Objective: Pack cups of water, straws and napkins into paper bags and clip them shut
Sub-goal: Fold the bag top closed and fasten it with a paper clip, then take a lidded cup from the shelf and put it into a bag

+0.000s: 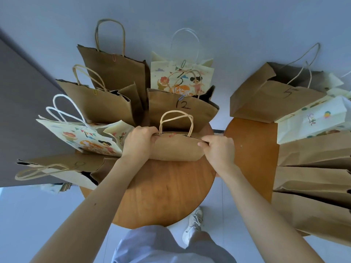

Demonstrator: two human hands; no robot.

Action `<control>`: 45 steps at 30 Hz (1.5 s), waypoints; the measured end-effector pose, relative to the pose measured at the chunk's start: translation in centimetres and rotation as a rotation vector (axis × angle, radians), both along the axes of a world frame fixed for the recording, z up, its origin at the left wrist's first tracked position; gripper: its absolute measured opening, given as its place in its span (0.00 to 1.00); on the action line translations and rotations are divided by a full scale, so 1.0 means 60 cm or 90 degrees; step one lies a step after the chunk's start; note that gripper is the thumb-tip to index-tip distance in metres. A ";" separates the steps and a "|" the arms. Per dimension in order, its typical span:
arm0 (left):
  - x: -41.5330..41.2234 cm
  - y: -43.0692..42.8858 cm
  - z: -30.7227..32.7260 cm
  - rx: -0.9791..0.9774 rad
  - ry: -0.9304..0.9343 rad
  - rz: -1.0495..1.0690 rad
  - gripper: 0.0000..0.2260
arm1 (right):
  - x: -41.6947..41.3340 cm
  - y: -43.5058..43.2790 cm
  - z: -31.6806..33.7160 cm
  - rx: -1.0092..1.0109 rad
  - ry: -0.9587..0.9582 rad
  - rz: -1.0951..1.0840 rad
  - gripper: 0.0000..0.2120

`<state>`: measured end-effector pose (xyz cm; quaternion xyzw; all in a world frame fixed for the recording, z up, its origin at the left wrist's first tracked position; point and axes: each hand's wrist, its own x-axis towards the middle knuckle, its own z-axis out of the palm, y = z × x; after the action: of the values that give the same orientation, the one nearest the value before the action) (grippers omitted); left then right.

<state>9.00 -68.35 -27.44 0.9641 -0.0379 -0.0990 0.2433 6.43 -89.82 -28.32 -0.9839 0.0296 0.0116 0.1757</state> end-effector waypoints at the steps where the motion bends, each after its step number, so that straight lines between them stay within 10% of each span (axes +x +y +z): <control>1: 0.000 0.003 -0.001 -0.002 -0.006 -0.003 0.09 | -0.001 0.004 -0.004 0.007 -0.009 -0.003 0.06; 11: -0.032 0.010 0.015 0.004 -0.069 -0.013 0.21 | -0.049 0.033 0.034 0.124 0.065 -0.074 0.33; 30: -0.434 0.100 0.211 -0.044 -0.234 0.166 0.10 | -0.324 0.124 0.228 0.274 -0.023 0.274 0.12; 45: -0.672 0.573 0.304 0.047 -0.321 0.462 0.10 | -0.419 0.703 0.295 0.291 0.009 0.606 0.09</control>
<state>-31.34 -34.00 -9.19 0.9171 0.2486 0.2297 0.2108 -18.70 -47.64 -10.60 -0.8248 -0.4228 0.1029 0.3611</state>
